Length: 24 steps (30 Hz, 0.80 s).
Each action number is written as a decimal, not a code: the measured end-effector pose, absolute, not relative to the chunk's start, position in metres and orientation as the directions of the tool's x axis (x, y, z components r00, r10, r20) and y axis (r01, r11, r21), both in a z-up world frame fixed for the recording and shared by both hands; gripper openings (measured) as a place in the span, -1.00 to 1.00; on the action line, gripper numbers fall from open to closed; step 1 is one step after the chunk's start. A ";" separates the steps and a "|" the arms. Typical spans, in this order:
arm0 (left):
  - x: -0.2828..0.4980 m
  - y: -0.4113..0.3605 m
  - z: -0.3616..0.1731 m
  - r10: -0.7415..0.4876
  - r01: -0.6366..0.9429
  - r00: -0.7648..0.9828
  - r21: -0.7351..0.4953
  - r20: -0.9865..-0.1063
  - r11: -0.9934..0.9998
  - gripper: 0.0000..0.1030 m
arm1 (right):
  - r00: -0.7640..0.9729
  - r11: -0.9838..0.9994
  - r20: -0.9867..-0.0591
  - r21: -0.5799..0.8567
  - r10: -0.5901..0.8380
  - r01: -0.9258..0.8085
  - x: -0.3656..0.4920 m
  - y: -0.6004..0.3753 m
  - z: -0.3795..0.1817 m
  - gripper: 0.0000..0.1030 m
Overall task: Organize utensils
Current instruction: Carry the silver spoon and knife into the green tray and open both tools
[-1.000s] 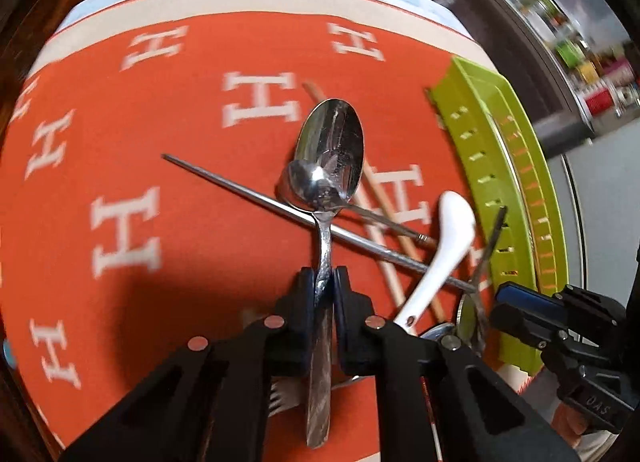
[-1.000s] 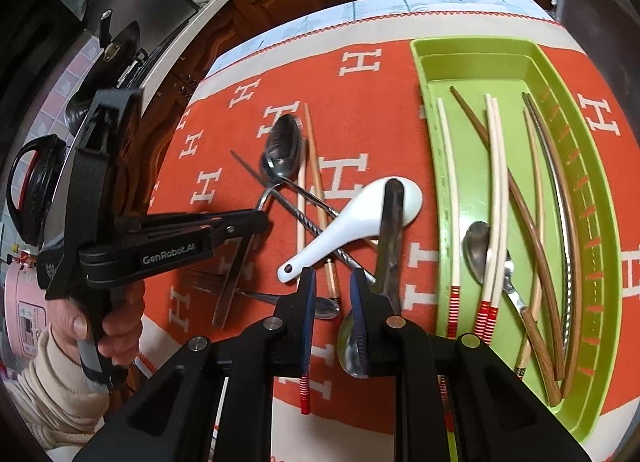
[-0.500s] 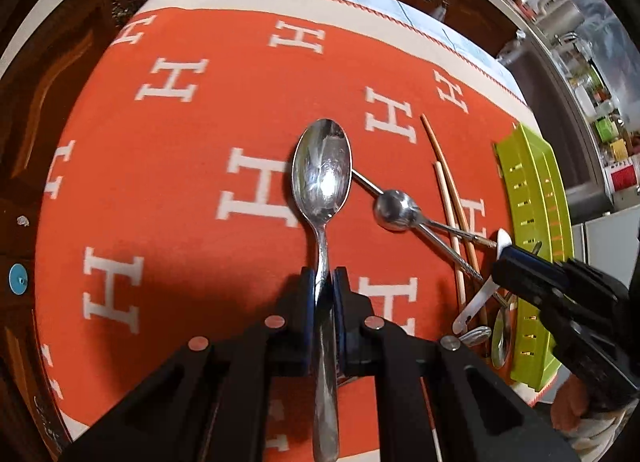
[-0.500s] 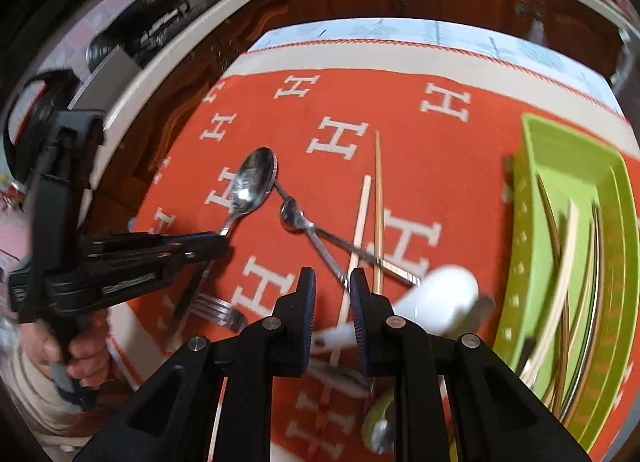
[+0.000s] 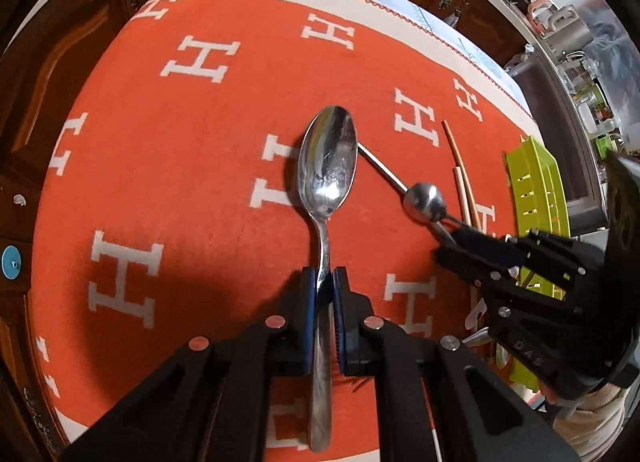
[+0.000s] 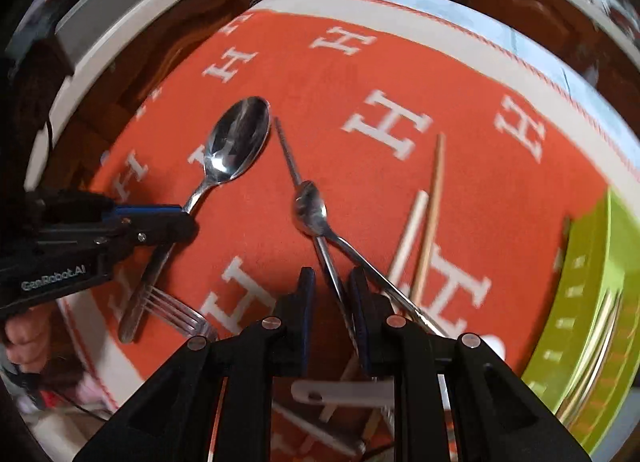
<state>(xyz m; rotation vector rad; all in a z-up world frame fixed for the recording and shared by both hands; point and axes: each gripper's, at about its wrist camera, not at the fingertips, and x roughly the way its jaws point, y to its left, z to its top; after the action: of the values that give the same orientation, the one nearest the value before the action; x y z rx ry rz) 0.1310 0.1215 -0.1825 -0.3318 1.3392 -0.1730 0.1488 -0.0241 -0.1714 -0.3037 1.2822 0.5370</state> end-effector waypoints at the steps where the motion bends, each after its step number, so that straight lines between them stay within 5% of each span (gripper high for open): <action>1: 0.132 0.120 -0.183 -0.314 -0.064 0.227 -0.336 -0.922 0.940 -0.91 | 0.204 0.831 -0.961 0.043 0.186 -0.554 0.147 -0.017 -0.173 -0.78; 4: 0.135 0.120 -0.185 -0.321 -0.064 0.230 -0.344 -0.919 0.937 -0.92 | 0.221 0.815 -0.963 0.000 0.157 -0.579 0.146 -0.004 -0.173 -0.88; 14: 0.132 0.120 -0.174 -0.335 -0.059 0.287 -0.365 -0.898 0.929 -1.00 | 0.029 0.744 -0.799 0.545 0.600 -0.385 0.165 -0.027 -0.149 -0.89; 24: 0.121 0.122 -0.139 -0.365 -0.057 0.334 -0.405 -0.869 0.913 -1.00 | 0.145 0.755 -0.753 0.589 0.642 -0.289 0.148 -0.063 -0.110 -0.89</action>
<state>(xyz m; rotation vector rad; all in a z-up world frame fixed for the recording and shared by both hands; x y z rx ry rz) 0.1210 0.1221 -0.1389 -0.3981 1.2223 -0.2080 0.1478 -0.0633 -0.1099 0.3378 1.2576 0.6890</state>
